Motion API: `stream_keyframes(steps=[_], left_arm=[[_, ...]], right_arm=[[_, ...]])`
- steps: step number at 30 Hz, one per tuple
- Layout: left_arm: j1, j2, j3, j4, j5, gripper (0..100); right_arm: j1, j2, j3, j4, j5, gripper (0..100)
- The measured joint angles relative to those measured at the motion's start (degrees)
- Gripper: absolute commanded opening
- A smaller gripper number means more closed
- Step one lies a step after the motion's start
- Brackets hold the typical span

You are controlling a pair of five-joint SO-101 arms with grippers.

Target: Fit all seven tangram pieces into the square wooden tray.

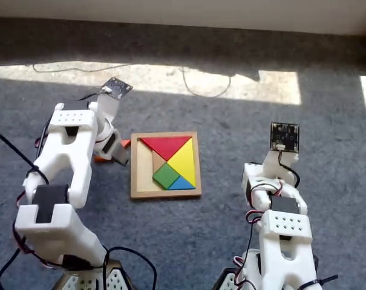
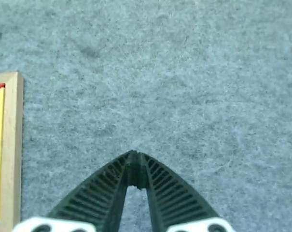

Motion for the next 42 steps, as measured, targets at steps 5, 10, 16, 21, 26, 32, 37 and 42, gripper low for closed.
stream_keyframes(steps=[5, 10, 16, 21, 26, 32, 37, 42], left_arm=[[0.00, 7.03, -6.24, -0.44, -0.09, 23], [0.00, 11.52, -12.04, -0.44, -0.09, 23], [0.00, 12.31, -13.10, 1.41, -0.09, 15], [0.09, 12.57, -13.19, 4.04, -0.18, 14], [0.09, 11.96, -13.19, 7.91, -0.18, 8], [0.18, 5.19, -11.87, 12.75, 1.32, 7], [3.43, -2.99, -6.24, 13.54, 4.57, 7], [4.22, -8.53, -1.85, 12.75, 7.65, 15]], right_arm=[[0.00, 0.00, 0.00, 0.00, 0.00, 1.0], [-0.09, 0.00, 0.00, 0.00, 0.00, 1.0], [-0.09, 0.00, 0.00, 0.00, 0.00, 1.0], [-0.09, 0.00, 0.00, 0.00, 0.00, 1.0], [-0.09, 0.00, 0.00, 0.00, 0.00, 1.0], [-0.09, 0.00, 0.00, 0.00, 0.00, 1.0], [-0.09, 0.00, 0.00, 0.00, 0.00, 1.0], [-0.09, 0.00, 0.00, 0.00, 0.00, 1.0]])
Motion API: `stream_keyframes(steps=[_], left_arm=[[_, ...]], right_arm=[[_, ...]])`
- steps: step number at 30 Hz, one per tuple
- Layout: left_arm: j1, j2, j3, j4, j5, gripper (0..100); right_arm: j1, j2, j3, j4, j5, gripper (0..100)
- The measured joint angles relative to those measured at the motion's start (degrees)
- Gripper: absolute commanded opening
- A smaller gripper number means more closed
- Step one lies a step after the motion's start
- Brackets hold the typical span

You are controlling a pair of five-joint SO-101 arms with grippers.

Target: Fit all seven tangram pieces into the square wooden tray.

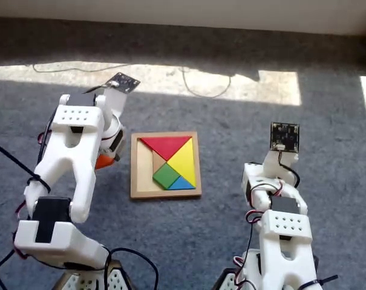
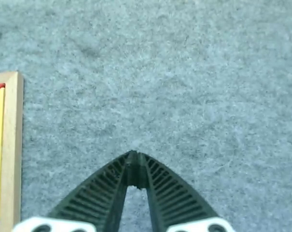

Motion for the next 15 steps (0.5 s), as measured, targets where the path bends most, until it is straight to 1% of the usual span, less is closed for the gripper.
stream_keyframes(steps=[3, 4, 9, 15], left_arm=[[-0.09, -1.41, 2.81, -1.93, 0.26, 25], [-0.44, -1.58, 3.34, -2.46, 0.18, 26], [-3.87, -2.02, 3.69, -3.52, 0.26, 21], [-3.60, -2.02, 4.04, -3.60, 0.26, 21]], right_arm=[[0.00, 0.00, 0.00, 0.00, 0.00, 1.0], [0.00, 0.00, 0.00, 0.00, 0.00, 1.0], [0.00, 0.00, 0.00, 0.00, 0.00, 1.0], [-0.09, 0.00, 0.00, 0.00, 0.00, 1.0]])
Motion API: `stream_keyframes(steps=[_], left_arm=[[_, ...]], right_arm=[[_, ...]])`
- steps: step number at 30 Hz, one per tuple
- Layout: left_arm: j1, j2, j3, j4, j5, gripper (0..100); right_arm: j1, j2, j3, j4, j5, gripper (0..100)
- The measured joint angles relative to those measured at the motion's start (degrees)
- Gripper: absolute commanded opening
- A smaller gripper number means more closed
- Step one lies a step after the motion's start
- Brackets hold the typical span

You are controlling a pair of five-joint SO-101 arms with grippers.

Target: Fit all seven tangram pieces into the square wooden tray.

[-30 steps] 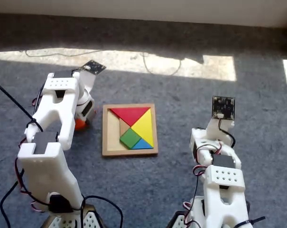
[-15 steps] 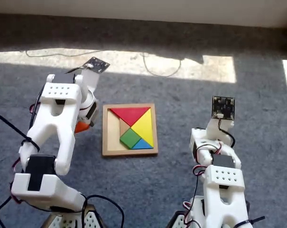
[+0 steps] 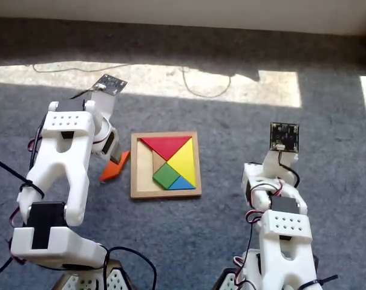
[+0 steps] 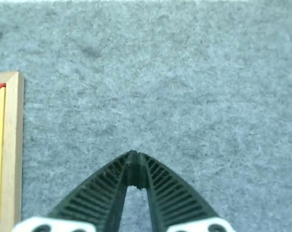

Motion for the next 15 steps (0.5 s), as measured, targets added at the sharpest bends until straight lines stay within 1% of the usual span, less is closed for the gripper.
stream_keyframes(steps=[4, 9, 12, 15], left_arm=[[2.37, 0.00, 3.52, -1.67, 0.00, 21], [6.07, 0.00, 11.16, -8.53, 0.00, 21], [6.07, -0.70, 14.42, -13.01, -0.18, 21], [5.89, -0.88, 14.77, -14.86, -0.18, 21]], right_arm=[[0.00, 0.00, 0.00, 0.00, 0.00, 1.0], [0.00, 0.00, 0.00, 0.00, 0.00, 1.0], [0.00, 0.00, 0.00, 0.00, 0.00, 1.0], [0.00, 0.00, 0.00, 0.00, 0.00, 1.0]])
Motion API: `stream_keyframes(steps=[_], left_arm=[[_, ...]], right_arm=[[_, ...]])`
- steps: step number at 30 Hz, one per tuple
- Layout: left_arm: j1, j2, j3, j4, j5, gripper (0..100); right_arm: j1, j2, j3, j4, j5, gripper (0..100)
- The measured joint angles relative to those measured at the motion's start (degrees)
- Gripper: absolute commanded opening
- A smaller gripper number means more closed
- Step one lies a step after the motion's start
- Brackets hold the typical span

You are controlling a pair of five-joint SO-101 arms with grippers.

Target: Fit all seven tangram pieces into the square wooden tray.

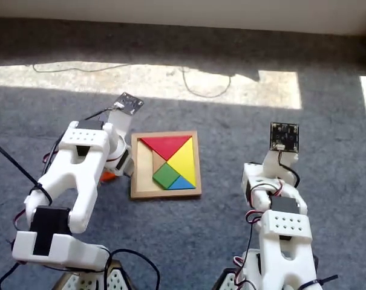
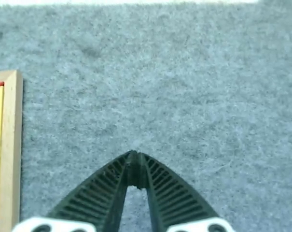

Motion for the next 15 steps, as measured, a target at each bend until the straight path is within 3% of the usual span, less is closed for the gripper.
stream_keyframes(steps=[7, 15], left_arm=[[-2.64, 1.85, -1.14, -0.70, 0.00, 21], [-4.92, 16.09, -16.44, 11.08, 0.26, 15]], right_arm=[[0.00, 0.00, 0.00, 0.00, 0.00, 1.0], [0.00, 0.00, 0.00, 0.00, 0.00, 1.0]])
